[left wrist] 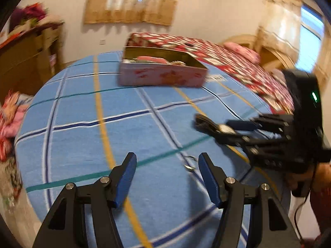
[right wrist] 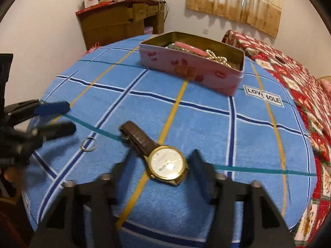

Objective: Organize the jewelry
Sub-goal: 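Move both open grippers back to the gold wristwatch and small ring, then grasp the small ring with the left gripper while the right gripper grasps the gold wristwatch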

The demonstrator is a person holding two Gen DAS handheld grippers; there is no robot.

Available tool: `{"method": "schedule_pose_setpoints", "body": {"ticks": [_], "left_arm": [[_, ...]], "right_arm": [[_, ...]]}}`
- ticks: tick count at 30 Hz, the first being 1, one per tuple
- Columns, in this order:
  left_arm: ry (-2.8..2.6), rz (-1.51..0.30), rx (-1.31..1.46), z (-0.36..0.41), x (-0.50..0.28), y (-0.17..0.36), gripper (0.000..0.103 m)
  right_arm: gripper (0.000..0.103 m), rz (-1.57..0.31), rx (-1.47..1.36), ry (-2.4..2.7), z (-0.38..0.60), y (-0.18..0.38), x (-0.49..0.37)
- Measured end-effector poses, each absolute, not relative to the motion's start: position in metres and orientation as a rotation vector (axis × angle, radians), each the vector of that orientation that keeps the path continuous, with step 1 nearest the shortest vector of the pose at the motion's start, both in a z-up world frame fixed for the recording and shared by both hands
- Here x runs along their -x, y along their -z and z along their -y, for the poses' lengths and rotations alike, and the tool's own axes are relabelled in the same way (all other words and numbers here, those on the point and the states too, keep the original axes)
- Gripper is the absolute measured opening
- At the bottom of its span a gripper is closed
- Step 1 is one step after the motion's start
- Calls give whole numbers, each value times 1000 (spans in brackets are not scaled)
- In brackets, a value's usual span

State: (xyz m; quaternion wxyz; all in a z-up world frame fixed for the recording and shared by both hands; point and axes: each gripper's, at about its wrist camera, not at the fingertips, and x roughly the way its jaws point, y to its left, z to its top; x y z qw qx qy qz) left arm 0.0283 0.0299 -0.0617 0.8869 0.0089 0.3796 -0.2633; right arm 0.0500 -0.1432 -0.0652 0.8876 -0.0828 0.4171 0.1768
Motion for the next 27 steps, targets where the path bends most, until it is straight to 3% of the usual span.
{"method": "schedule_pose_setpoints", "body": {"ticks": [9,13,14,27], "left_arm": [[542,-821,-168,7,-24,69,62],[562,-814,-210,13,-23,69,26],[559,-816,-204,12,-25,69,21],[578,-772,-145,6,-18,63,19]], "right_arm": [[38,-828,0,-329,165,63,-43],[38,-818,4,-324,161,63,-45],[38,-818,6,-323,160,63,-45],[38,-810,-17,-321,164,64,-44]]}}
